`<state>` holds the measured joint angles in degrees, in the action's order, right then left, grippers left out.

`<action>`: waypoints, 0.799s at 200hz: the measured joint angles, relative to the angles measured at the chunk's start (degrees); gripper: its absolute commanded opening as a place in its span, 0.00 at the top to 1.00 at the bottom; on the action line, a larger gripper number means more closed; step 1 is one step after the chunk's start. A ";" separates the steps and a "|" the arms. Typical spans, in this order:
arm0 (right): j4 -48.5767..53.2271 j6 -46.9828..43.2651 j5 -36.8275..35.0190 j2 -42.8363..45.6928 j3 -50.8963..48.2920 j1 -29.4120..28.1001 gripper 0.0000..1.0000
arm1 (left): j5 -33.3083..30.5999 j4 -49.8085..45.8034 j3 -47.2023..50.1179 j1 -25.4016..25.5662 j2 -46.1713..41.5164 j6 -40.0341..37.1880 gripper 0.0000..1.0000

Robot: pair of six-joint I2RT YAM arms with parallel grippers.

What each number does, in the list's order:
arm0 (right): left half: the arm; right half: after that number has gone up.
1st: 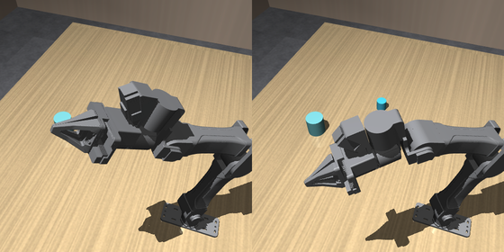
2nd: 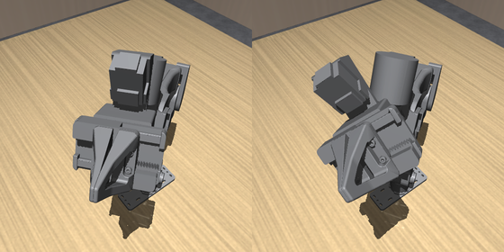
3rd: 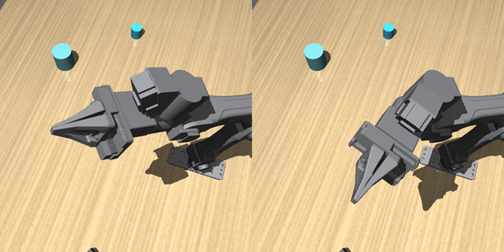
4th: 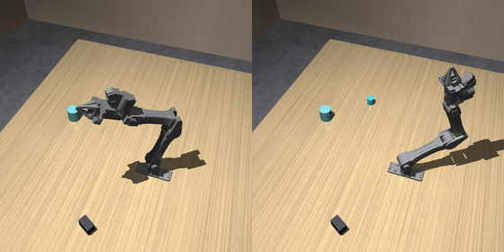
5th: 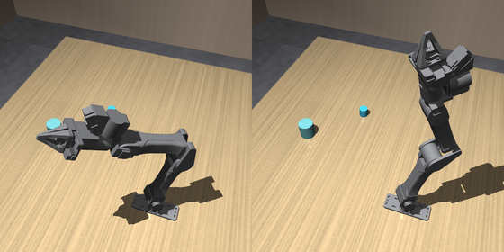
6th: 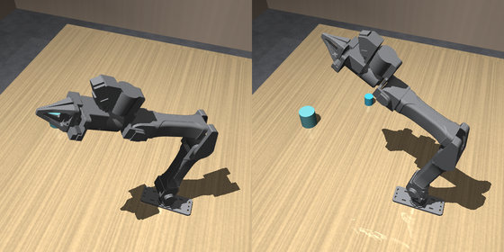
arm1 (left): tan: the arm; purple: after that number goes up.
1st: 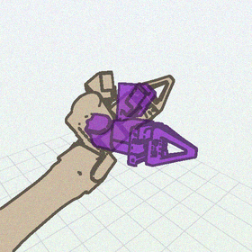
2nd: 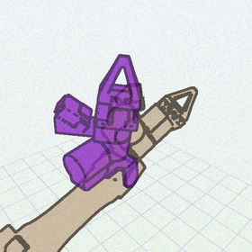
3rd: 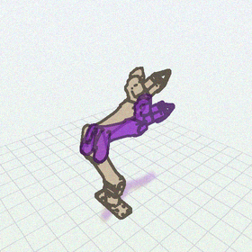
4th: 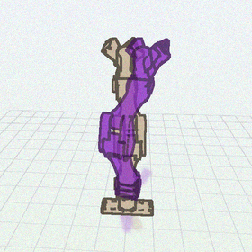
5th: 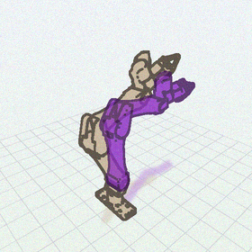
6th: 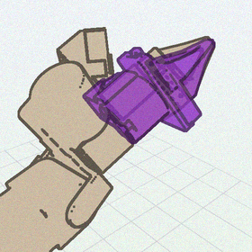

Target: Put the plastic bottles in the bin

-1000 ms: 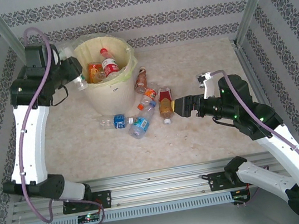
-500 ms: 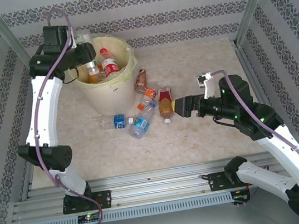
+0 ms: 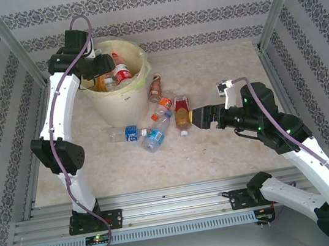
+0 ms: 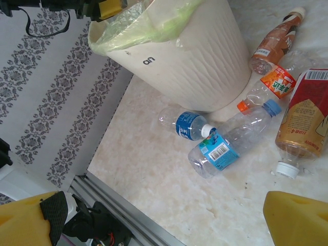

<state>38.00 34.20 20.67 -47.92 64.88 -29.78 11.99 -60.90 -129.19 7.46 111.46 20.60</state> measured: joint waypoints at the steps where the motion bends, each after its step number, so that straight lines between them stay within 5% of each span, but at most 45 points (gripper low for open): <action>1: 0.00 0.00 -0.02 0.00 0.00 0.00 0.02 | 0.00 -0.04 -0.04 0.00 0.02 0.04 0.32; 31: 0.02 -0.02 -0.02 0.00 -0.02 0.00 0.02 | 0.00 -2.08 -1.81 -0.04 1.14 0.87 0.24; 111: 0.44 -0.04 -0.02 -0.17 -0.28 0.00 0.02 | -0.85 -7.19 -14.80 -0.04 2.27 0.81 0.22; 160: 0.42 -0.02 0.00 -0.17 -0.28 0.00 0.02 | -1.01 -8.37 -13.86 -0.04 -1.68 -1.40 0.21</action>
<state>38.41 34.17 20.67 -48.10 64.60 -29.78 10.98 -69.28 -143.04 7.42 109.78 19.20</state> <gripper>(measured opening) 0.982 0.791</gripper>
